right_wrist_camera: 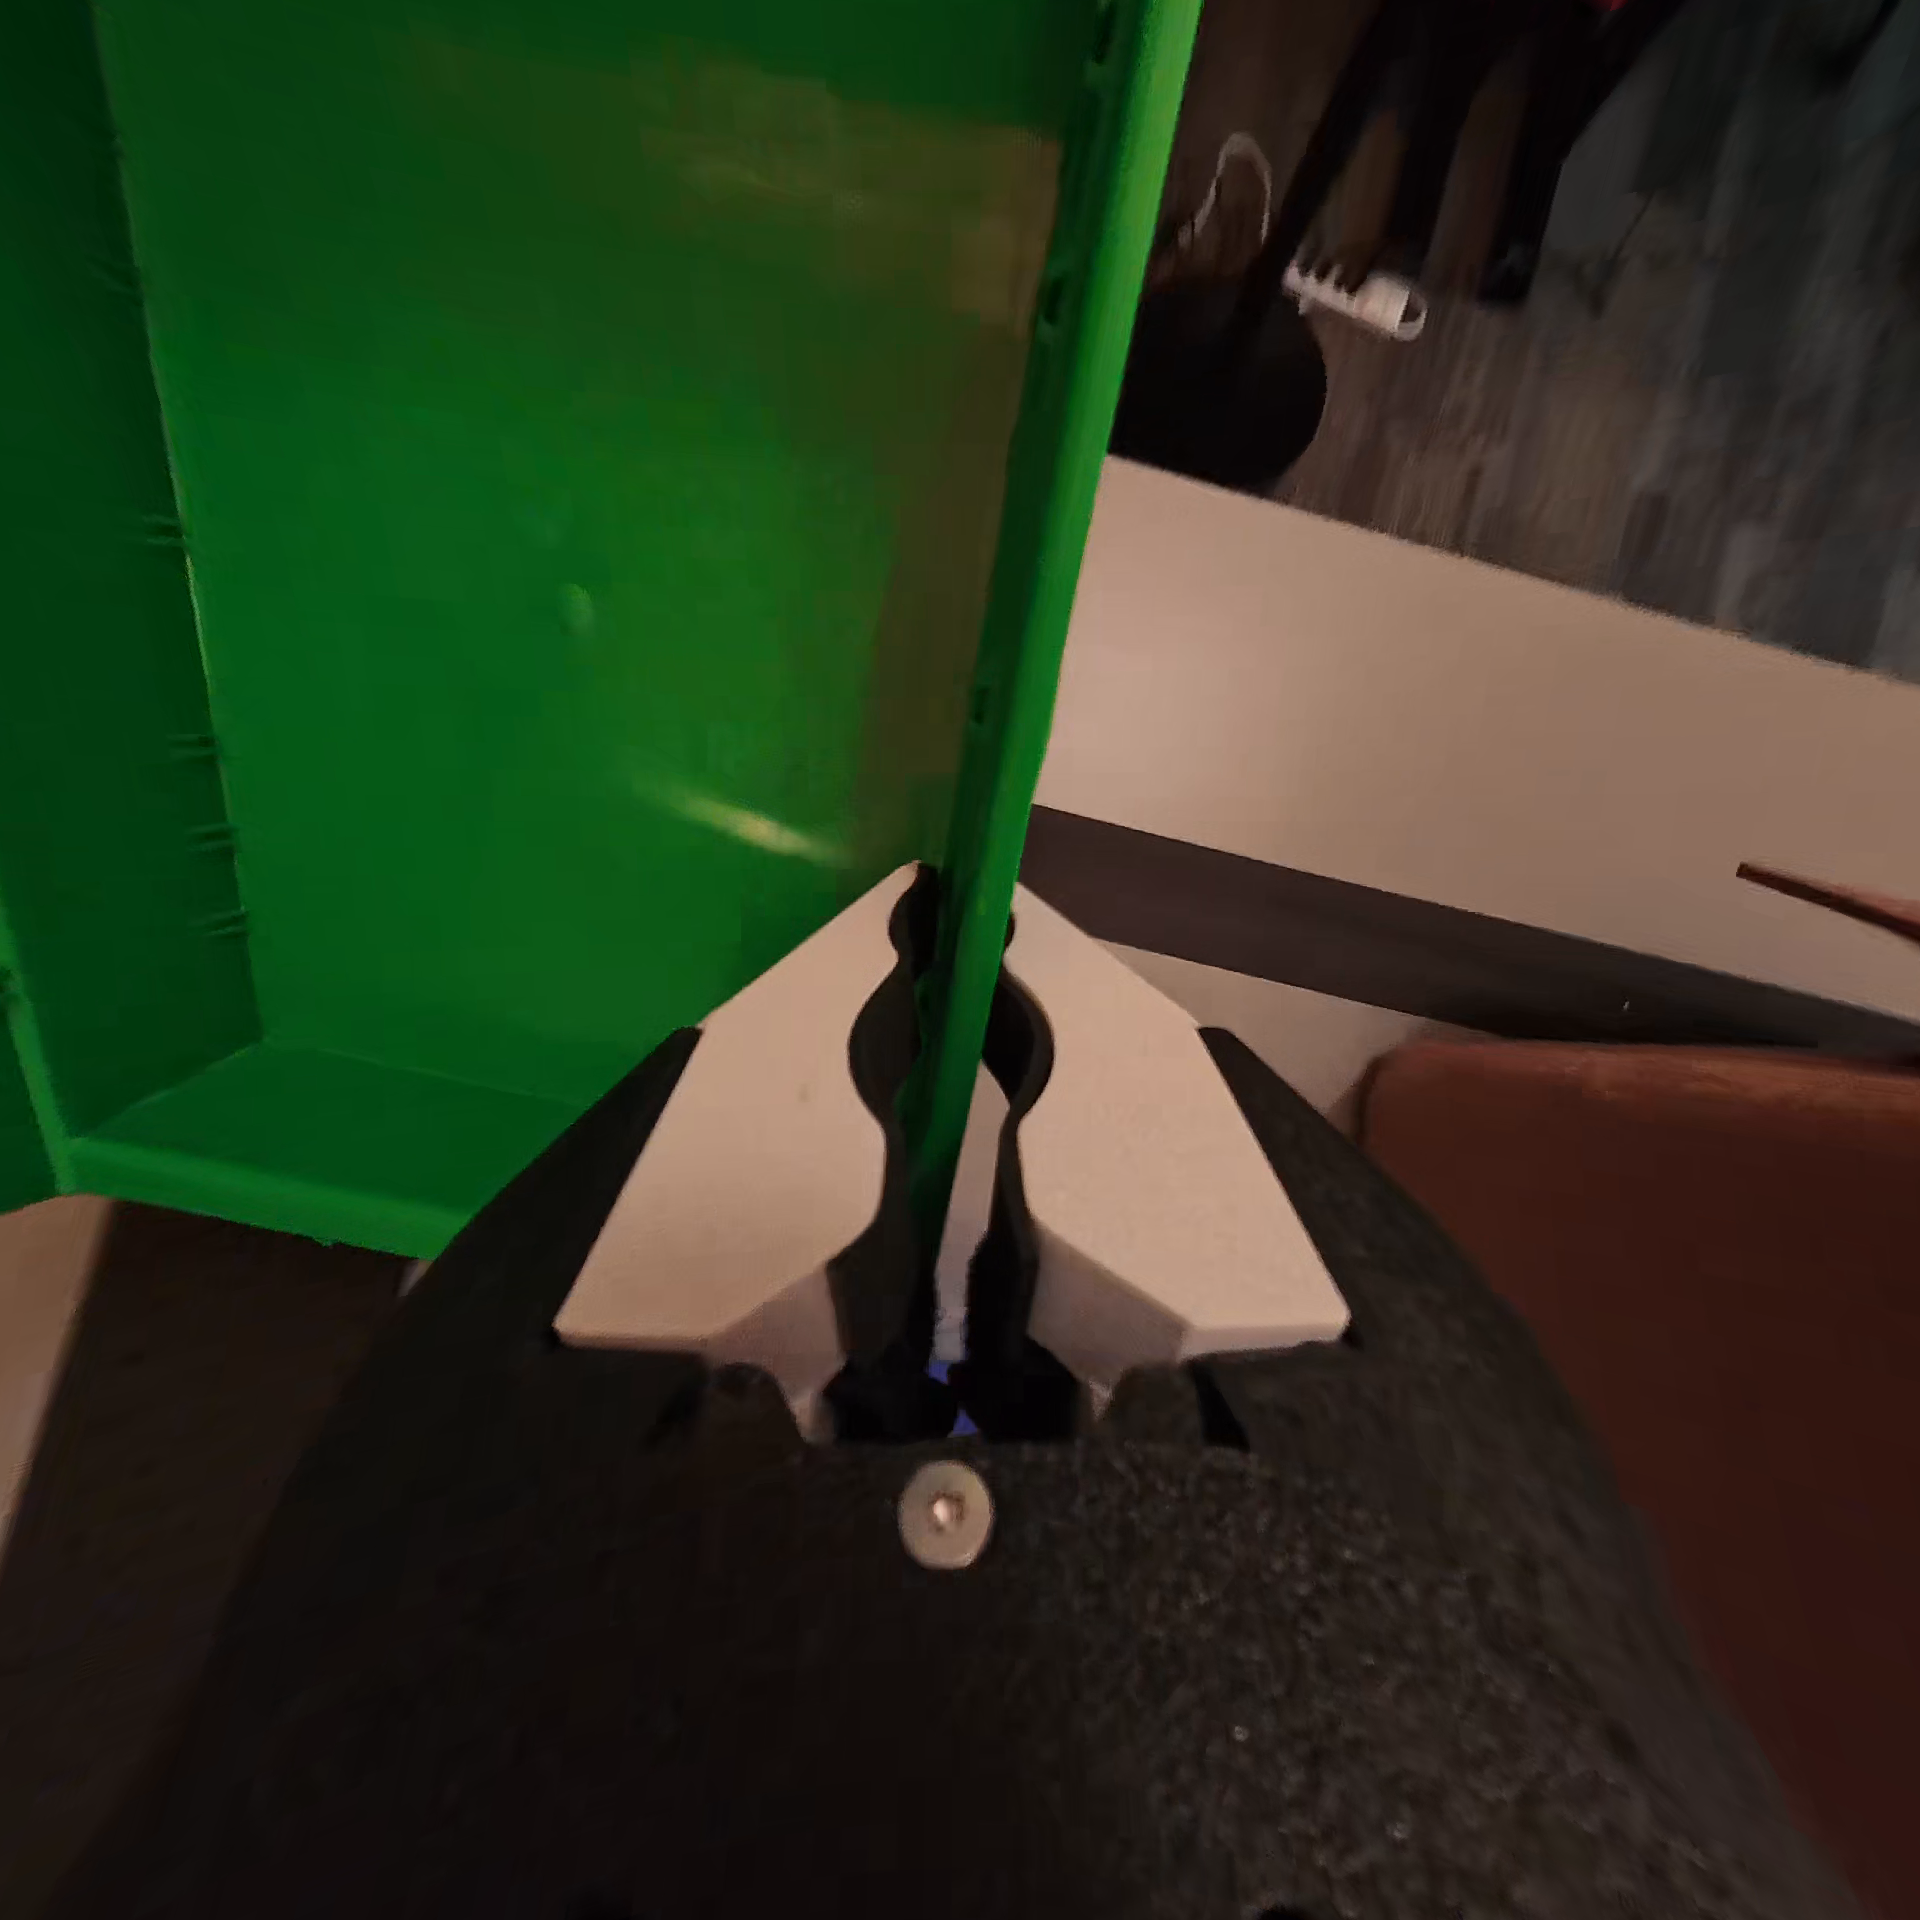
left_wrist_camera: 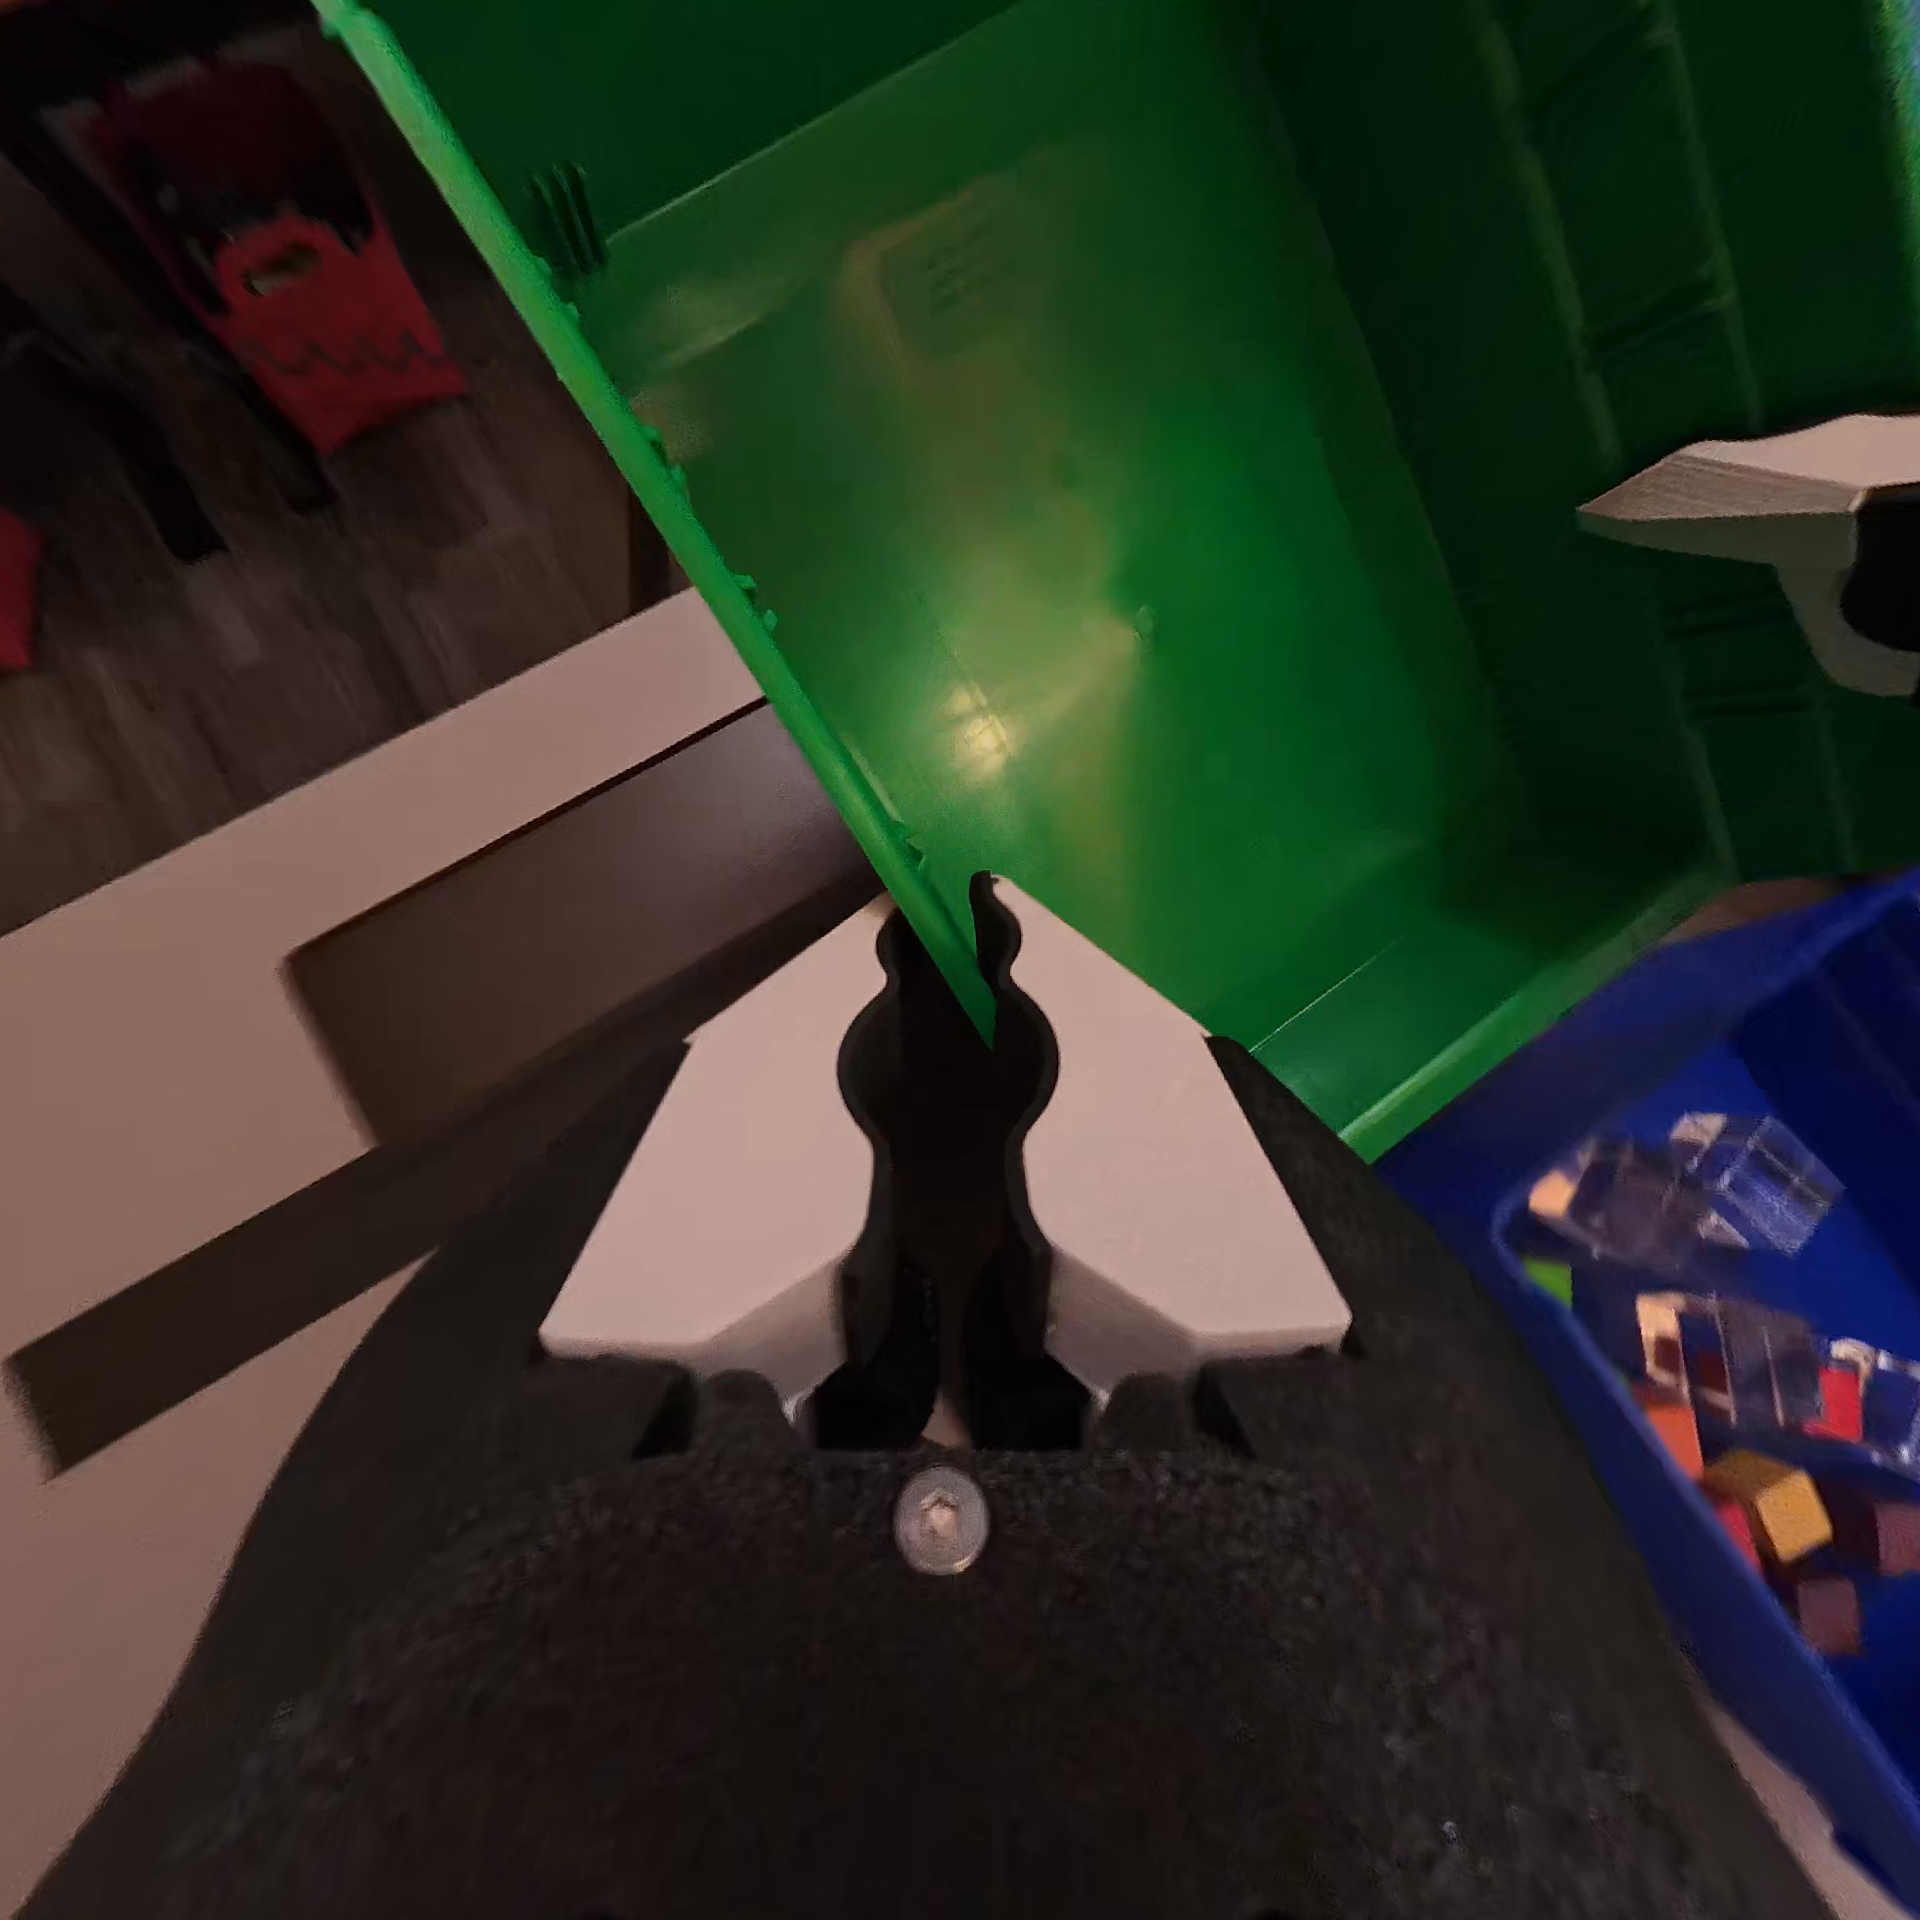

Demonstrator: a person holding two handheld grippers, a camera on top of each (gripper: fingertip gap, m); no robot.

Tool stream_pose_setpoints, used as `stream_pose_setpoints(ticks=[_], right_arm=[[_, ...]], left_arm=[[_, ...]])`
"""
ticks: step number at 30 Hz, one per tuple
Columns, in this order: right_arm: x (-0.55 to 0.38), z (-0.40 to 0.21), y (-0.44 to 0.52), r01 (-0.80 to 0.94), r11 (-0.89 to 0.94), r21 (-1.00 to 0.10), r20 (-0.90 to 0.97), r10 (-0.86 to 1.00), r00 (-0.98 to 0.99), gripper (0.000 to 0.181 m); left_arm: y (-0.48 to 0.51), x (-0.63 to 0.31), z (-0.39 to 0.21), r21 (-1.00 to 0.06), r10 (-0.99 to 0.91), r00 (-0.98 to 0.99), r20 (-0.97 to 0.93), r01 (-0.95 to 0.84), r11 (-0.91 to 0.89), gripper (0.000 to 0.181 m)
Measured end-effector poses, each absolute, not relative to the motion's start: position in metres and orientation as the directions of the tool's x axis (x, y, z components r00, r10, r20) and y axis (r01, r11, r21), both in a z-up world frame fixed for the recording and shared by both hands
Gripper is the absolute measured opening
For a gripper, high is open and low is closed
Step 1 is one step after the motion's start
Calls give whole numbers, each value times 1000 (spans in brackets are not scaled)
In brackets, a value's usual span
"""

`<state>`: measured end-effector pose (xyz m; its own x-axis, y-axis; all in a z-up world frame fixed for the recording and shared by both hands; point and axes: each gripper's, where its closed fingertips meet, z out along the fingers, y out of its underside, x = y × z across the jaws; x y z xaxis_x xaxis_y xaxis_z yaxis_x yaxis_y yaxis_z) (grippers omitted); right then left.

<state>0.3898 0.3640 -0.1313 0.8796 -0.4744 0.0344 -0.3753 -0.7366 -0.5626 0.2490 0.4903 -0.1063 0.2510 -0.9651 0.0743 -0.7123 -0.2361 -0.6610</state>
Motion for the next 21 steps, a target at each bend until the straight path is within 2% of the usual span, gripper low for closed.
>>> stream_pose_setpoints(ticks=[3,6,11,13,14,15,16,19,21], right_arm=[[433,-191,348,-436,-762,-479,-4,-494,869,4],[445,-241,326,-386,-850,-360,58,-433,900,6],[446,-265,300,-452,-845,-286,24,-478,878,6],[451,-264,296,-455,-841,-294,59,-491,869,14],[454,-259,295,-439,-837,-326,107,-494,863,34],[456,-247,296,-401,-832,-383,160,-488,858,51],[455,-228,297,-352,-816,-459,212,-485,848,59],[408,-157,283,-224,-716,-661,235,-482,844,64],[343,-131,249,-222,-629,-745,101,-435,895,58]], left_arm=[[477,297,-162,-579,-958,276,84,-769,-272,10],[461,312,-210,-492,-954,284,98,-819,-295,9],[434,314,-235,-402,-924,319,213,-833,-380,10],[432,314,-235,-395,-929,309,205,-842,-367,12],[435,314,-231,-418,-935,306,181,-836,-355,19],[441,311,-223,-450,-933,329,145,-818,-358,39],[446,304,-211,-492,-927,358,114,-790,-366,46],[429,261,-163,-650,-880,429,205,-612,-450,57],[379,221,-145,-684,-836,384,393,-486,-545,60]])
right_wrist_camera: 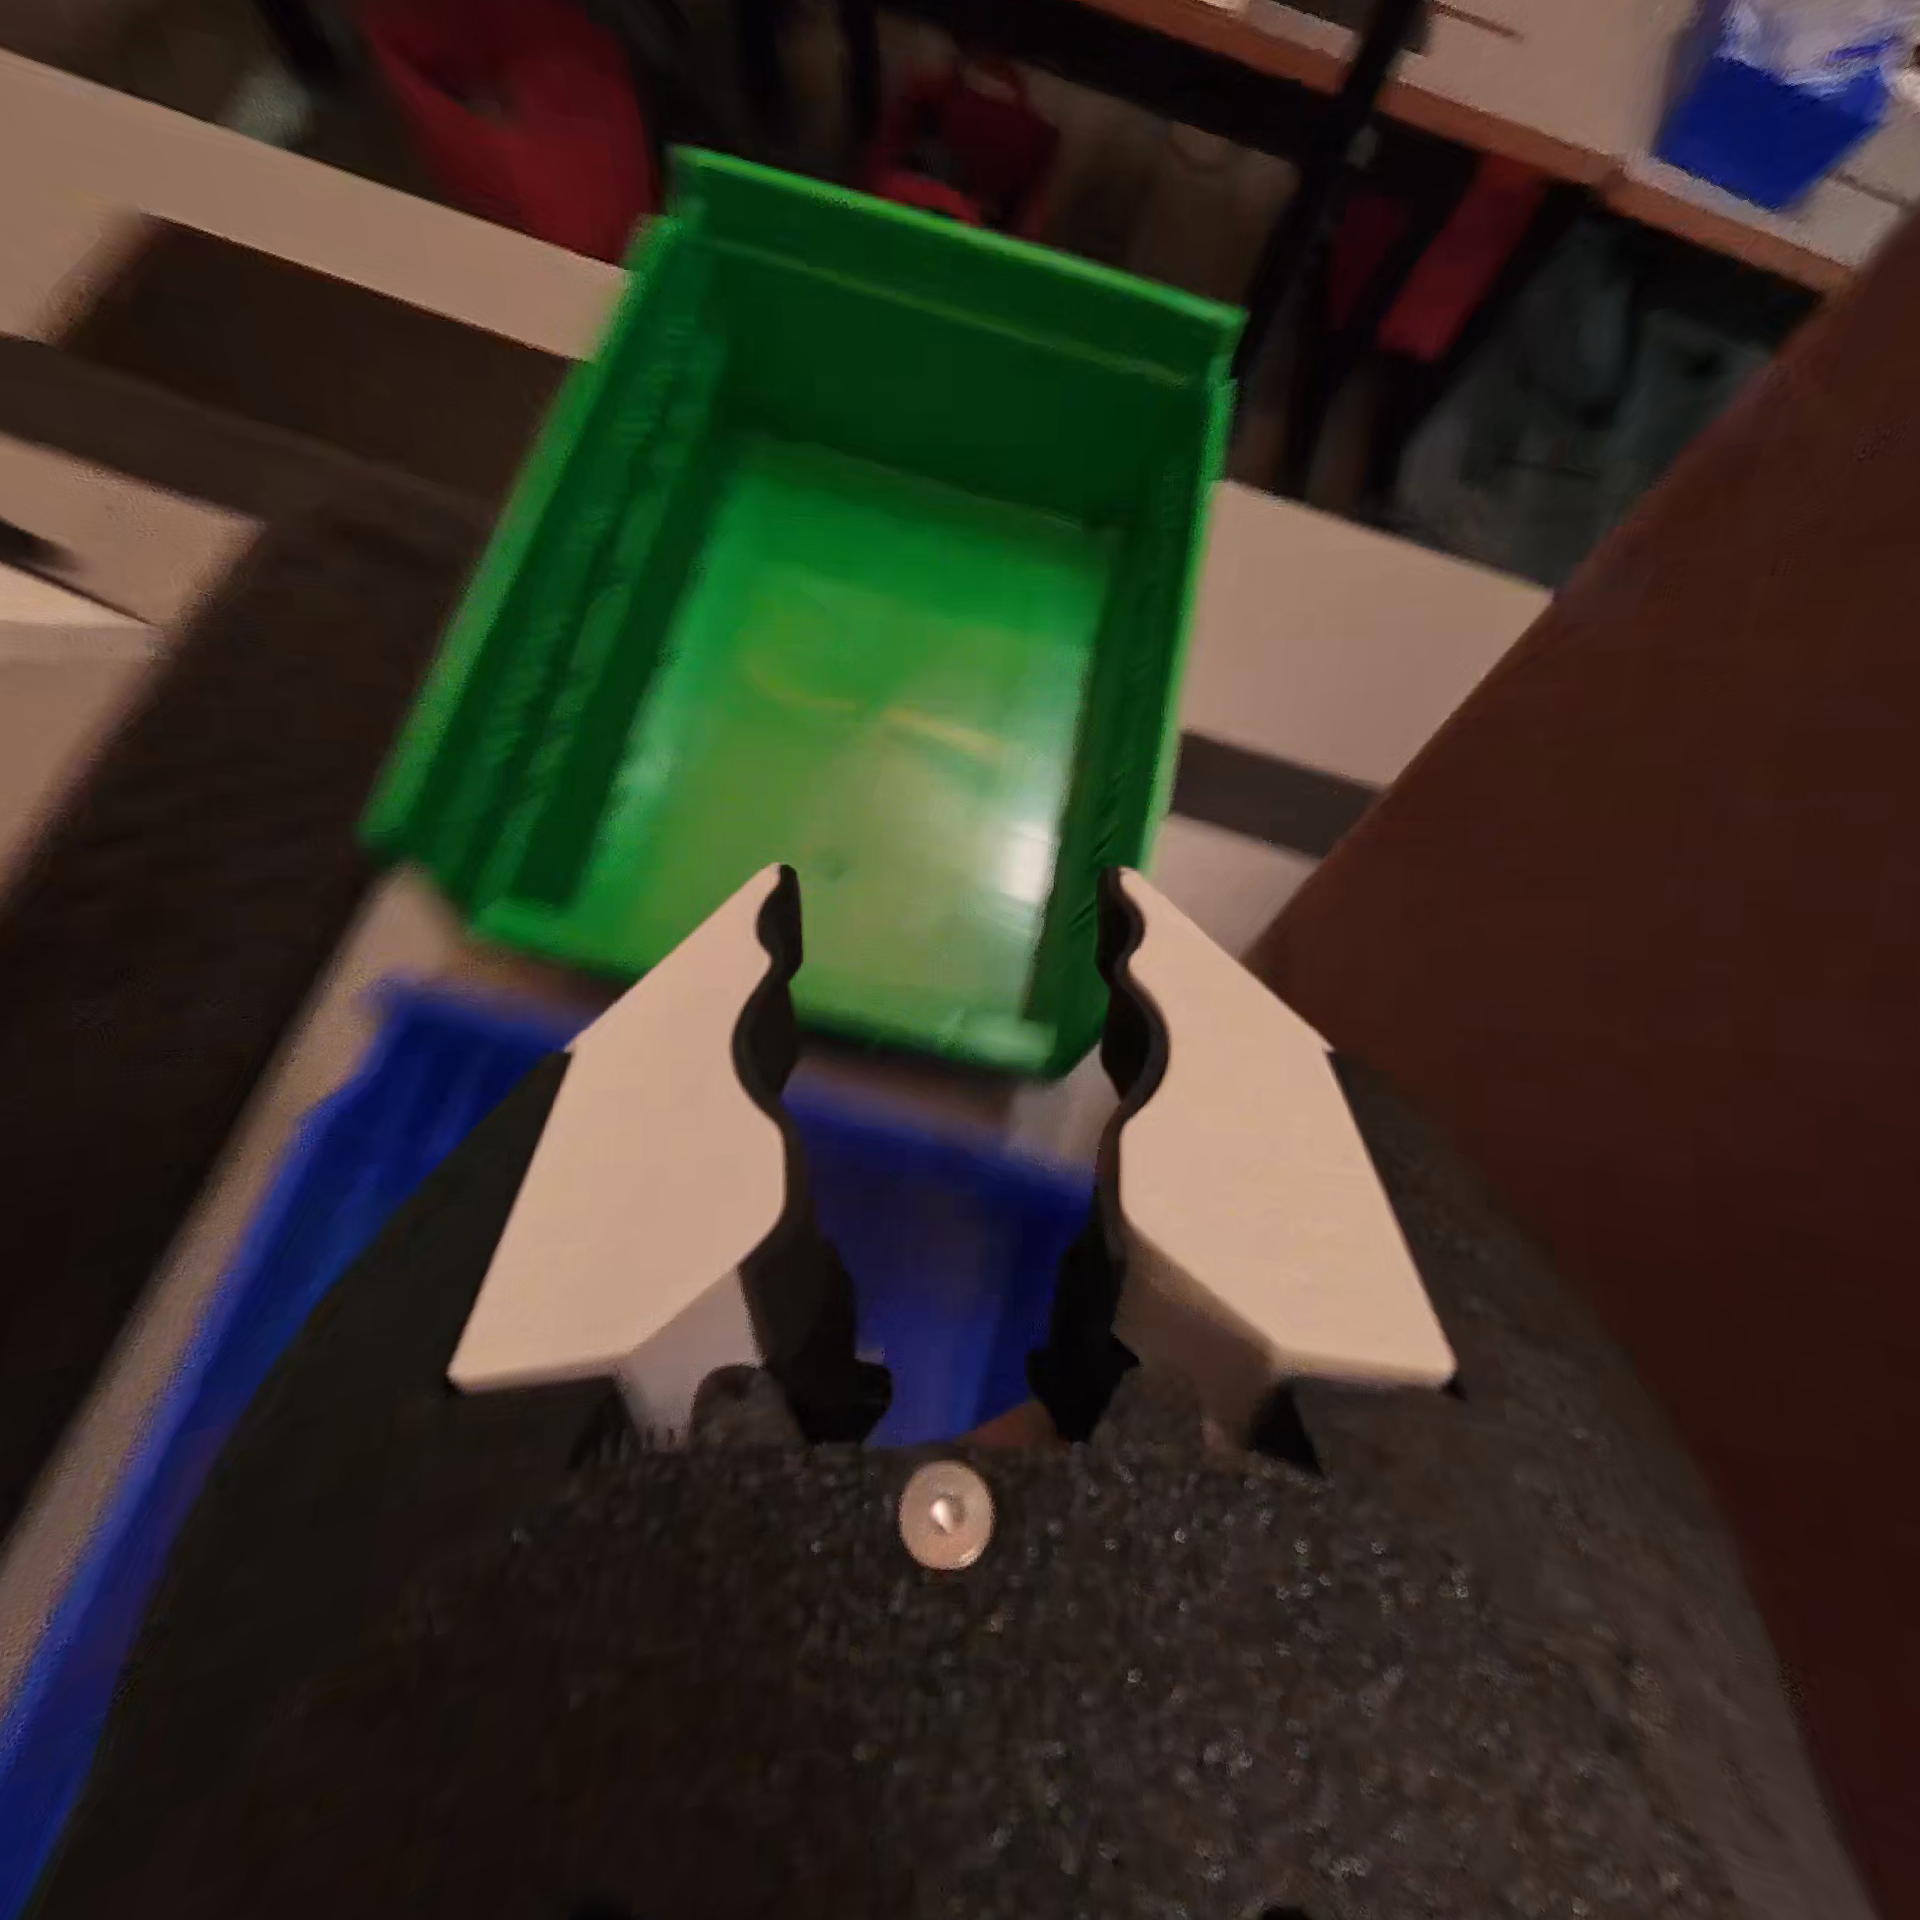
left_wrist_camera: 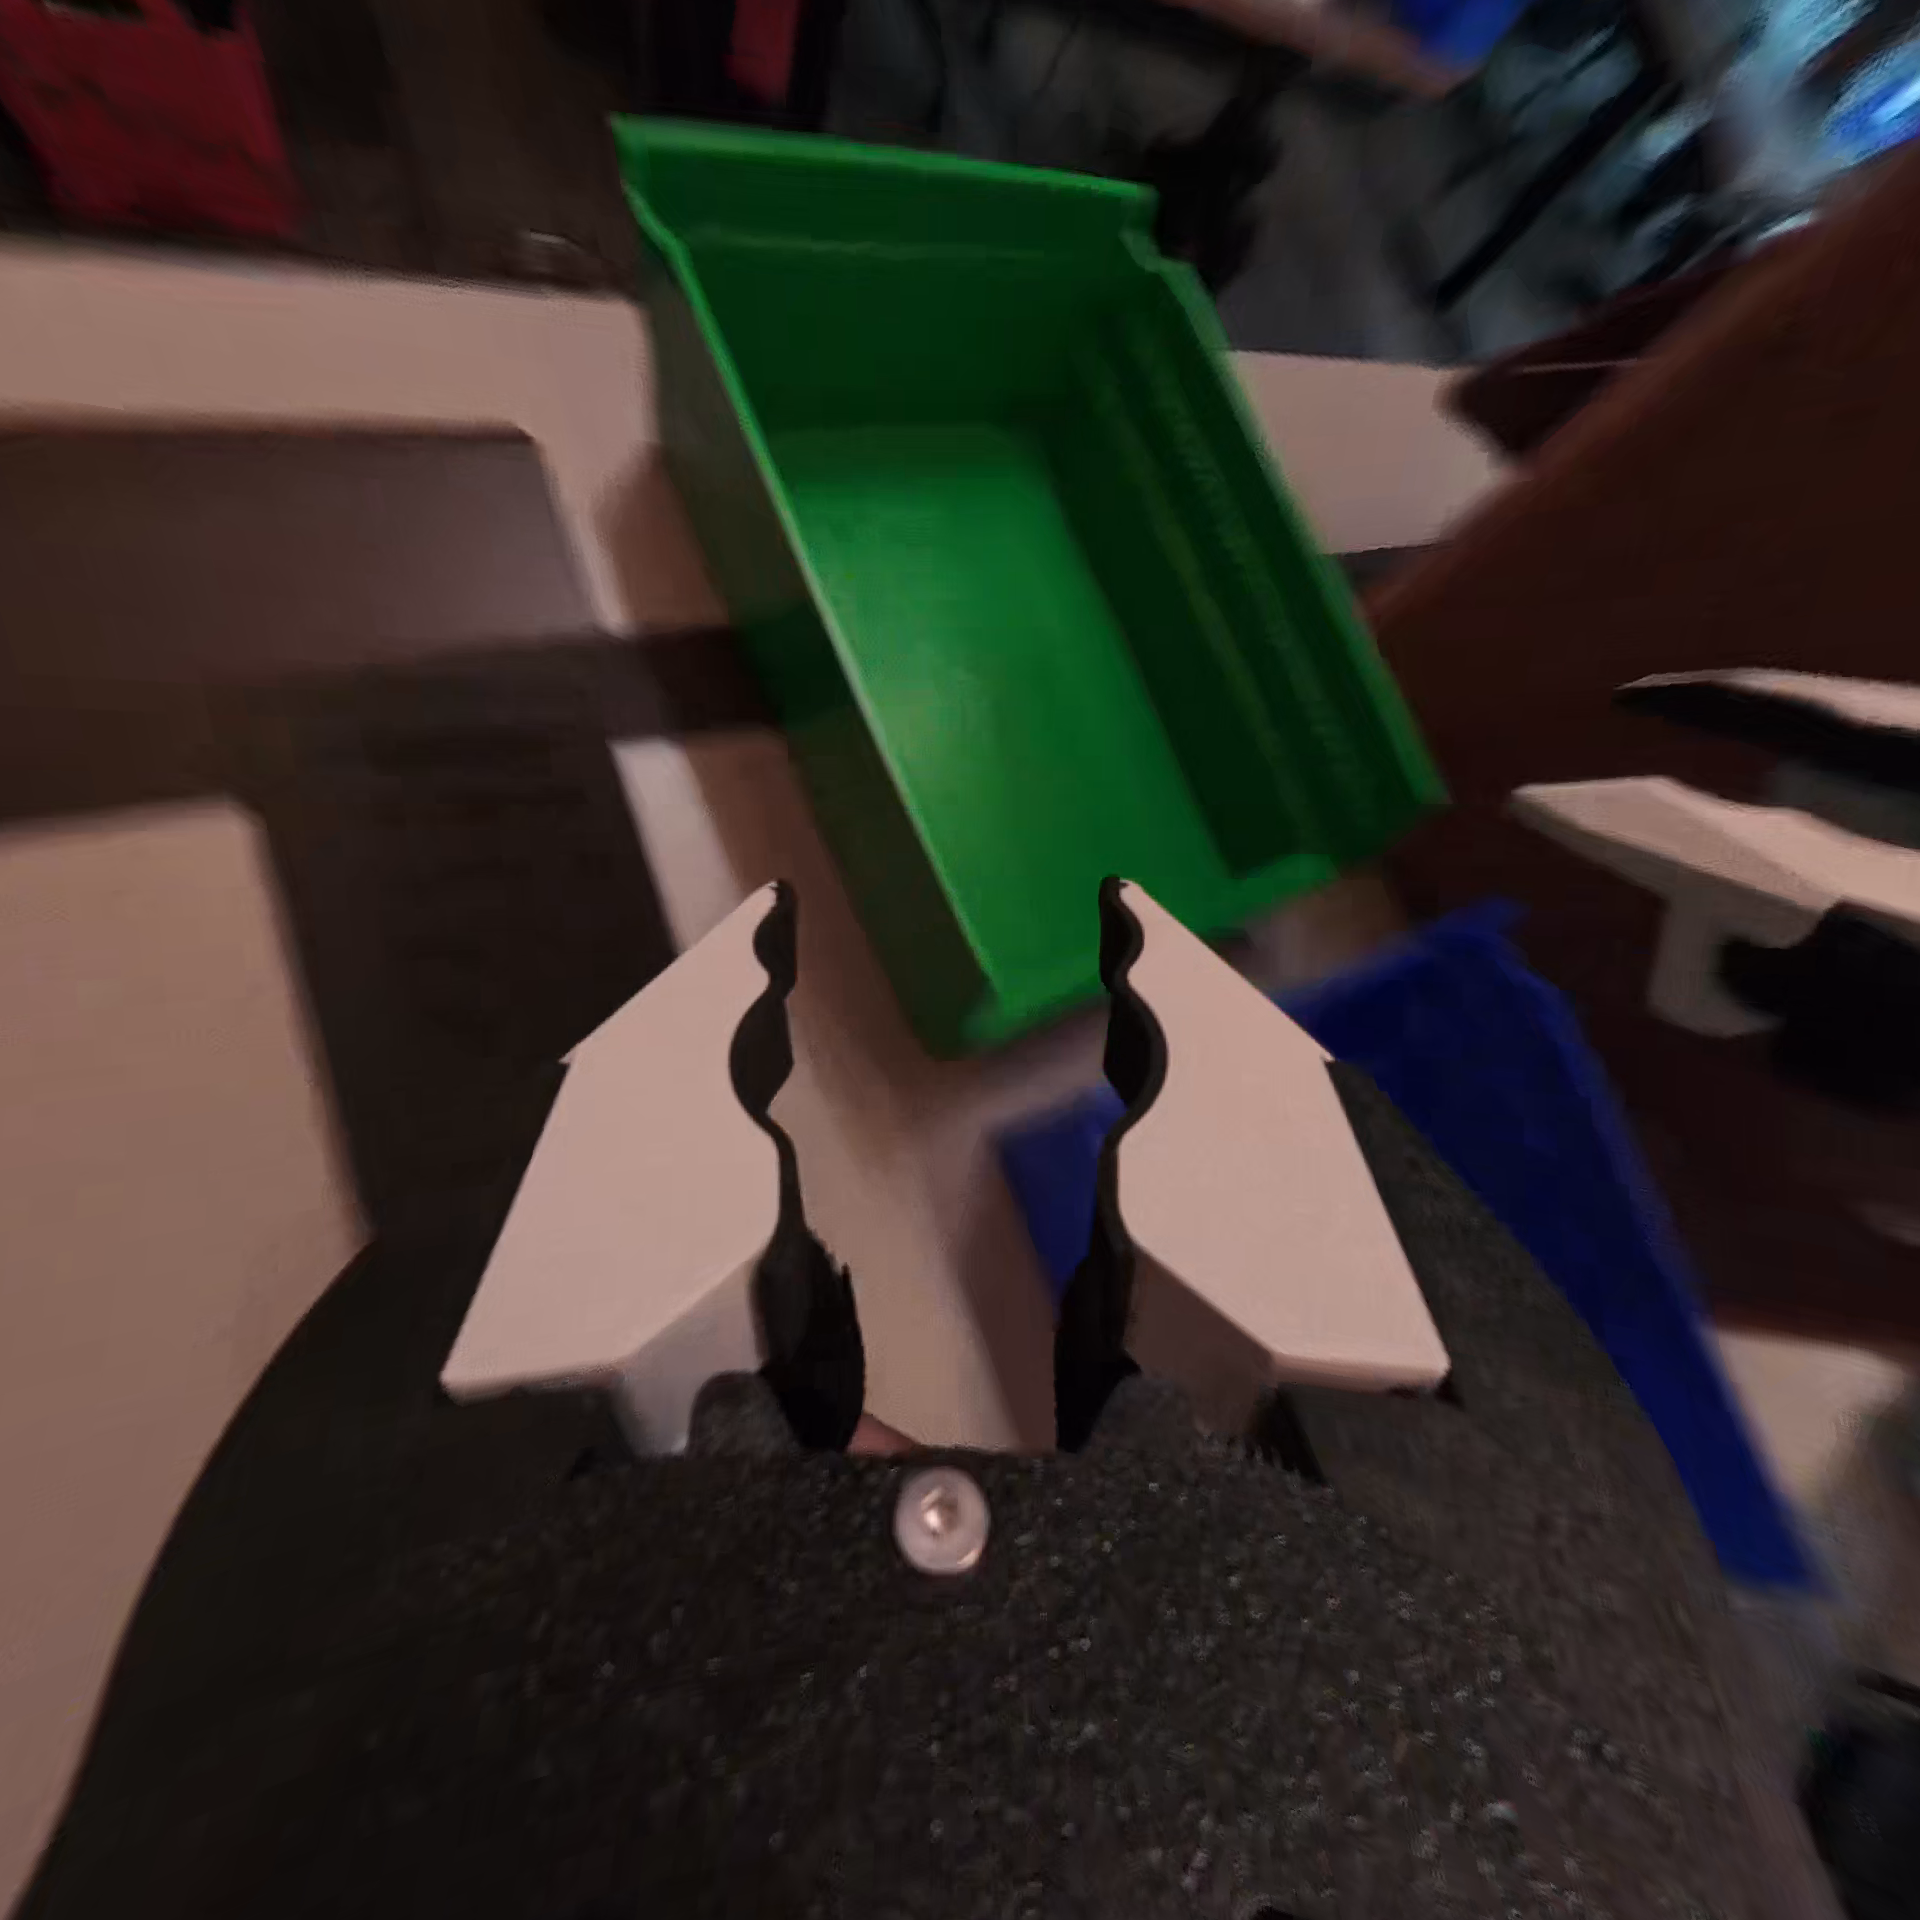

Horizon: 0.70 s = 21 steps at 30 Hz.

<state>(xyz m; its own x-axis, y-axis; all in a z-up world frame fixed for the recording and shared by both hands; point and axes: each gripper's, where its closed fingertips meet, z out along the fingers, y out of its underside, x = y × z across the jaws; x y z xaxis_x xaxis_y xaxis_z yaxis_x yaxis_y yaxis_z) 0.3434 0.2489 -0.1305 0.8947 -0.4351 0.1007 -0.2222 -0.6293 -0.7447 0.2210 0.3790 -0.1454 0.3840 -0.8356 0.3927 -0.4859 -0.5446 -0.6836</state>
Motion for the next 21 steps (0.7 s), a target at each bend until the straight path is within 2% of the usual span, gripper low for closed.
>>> stream_pose_setpoints(ticks=[2,4,6,9,10,12,13,14,16,18,21], right_arm=[[291,-138,193,-278,-607,-744,-15,-401,916,57],[261,-172,132,-300,-680,-669,8,-410,912,62],[255,-197,78,-279,-731,-623,143,-457,878,65],[242,-220,31,-317,-727,-610,173,-512,842,61],[240,-228,22,-330,-719,-612,172,-528,832,57],[233,-253,8,-405,-722,-561,108,-549,829,54],[226,-264,6,-449,-722,-526,41,-549,835,41],[216,-273,9,-484,-711,-511,-55,-534,843,6],[212,-273,11,-529,-673,-518,-89,-572,815,4],[199,-267,8,-466,-722,-511,17,-551,834,5],[169,-245,-1,-467,-689,-554,72,-598,798,5]], left_arm=[[312,182,-152,-632,-768,319,555,-439,-639,64],[261,147,-184,-565,-733,374,568,-472,-677,92],[212,129,-211,-516,-742,370,559,-546,-661,93],[168,121,-242,-488,-799,359,482,-648,-585,92],[161,122,-248,-486,-814,350,463,-668,-564,86],[150,124,-253,-469,-817,338,468,-689,-553,53],[151,123,-254,-471,-827,342,446,-696,-542,49],[151,122,-255,-469,-843,338,418,-714,-519,46],[156,119,-257,-479,-868,348,353,-730,-488,36],[163,113,-257,-498,-886,365,288,-733,-464,22],[167,97,-244,-524,-868,365,337,-693,-495,12]])
